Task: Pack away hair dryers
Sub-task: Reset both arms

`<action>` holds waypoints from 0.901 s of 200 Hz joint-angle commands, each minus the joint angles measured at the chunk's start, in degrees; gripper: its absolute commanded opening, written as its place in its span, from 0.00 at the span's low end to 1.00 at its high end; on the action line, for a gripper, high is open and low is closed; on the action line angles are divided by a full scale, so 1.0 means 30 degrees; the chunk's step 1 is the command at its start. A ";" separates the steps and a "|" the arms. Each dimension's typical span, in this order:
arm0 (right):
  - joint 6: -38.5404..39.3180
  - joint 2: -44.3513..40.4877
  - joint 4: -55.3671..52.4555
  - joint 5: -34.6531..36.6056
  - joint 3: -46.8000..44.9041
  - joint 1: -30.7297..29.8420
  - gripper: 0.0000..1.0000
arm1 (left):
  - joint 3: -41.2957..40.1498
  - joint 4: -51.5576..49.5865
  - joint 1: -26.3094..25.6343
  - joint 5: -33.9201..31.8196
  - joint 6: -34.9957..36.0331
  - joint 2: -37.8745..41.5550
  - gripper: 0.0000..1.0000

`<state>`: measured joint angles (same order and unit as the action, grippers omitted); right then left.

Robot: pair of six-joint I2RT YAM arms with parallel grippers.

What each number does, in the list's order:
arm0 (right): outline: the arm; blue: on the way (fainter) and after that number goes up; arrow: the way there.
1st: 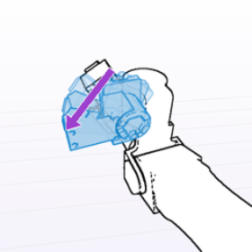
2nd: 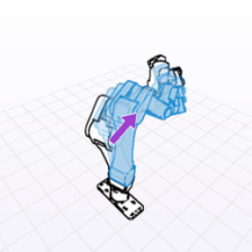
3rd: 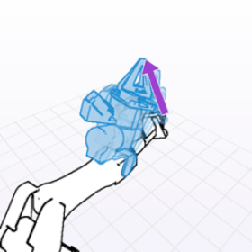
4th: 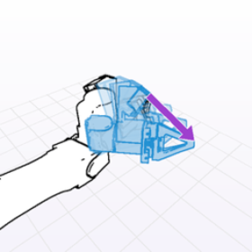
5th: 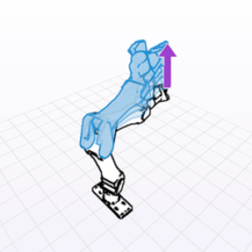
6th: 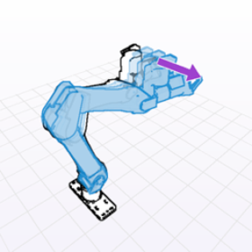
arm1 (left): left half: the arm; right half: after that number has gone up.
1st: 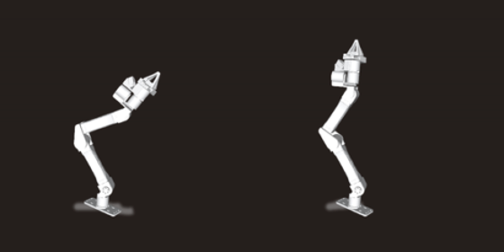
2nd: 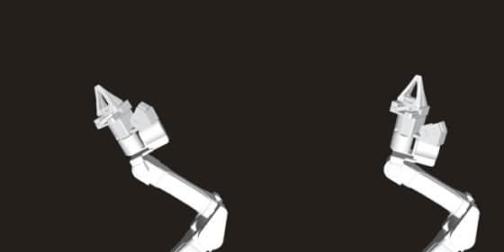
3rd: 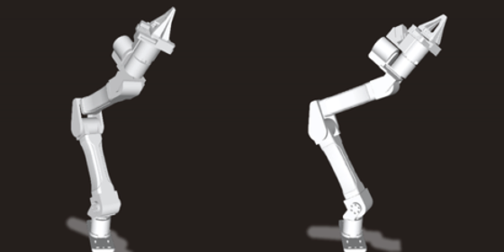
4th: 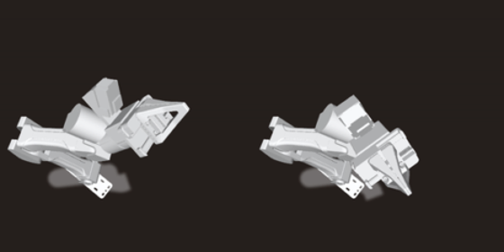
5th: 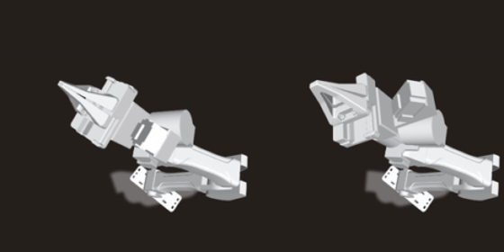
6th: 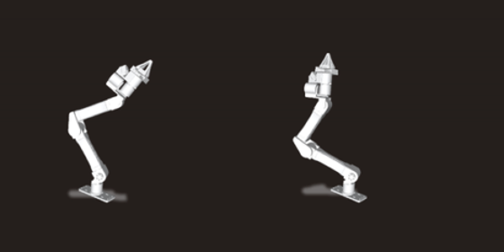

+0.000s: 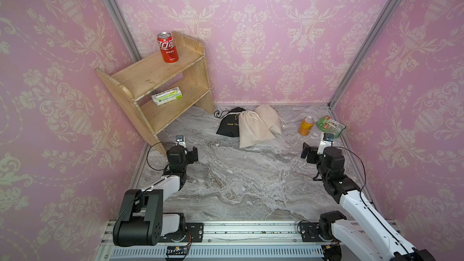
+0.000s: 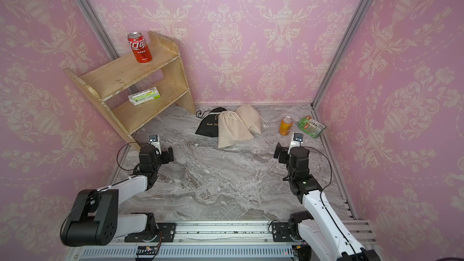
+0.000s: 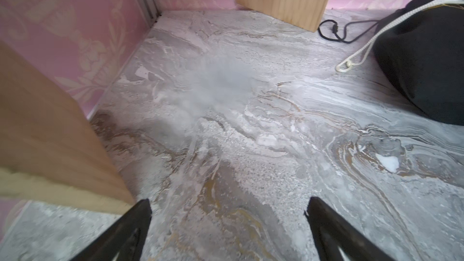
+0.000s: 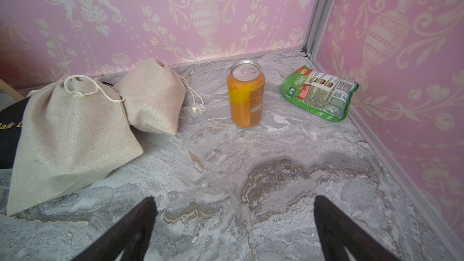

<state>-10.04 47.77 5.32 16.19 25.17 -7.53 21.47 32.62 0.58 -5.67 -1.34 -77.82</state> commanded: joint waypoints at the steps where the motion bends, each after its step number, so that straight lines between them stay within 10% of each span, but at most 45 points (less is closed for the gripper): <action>1: 0.0774 0.0654 0.2112 -0.0240 -0.0653 0.0309 0.99 | -0.0136 0.3717 0.0144 0.1456 0.0670 -0.1450 0.99; 89: 0.2133 0.9177 0.9505 -0.1252 -0.0711 0.0503 0.98 | -0.0017 0.7032 0.0569 0.1608 -0.0021 -0.4909 0.99; 180: 0.2607 1.1999 1.0880 -0.1786 0.0379 0.1201 0.99 | -0.0213 0.7934 0.0572 0.1101 -0.0079 -0.5230 0.99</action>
<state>-2.72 83.77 34.11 12.36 26.09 -4.95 21.54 54.94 1.87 -1.78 -0.91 -92.75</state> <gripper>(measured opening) 0.983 0.993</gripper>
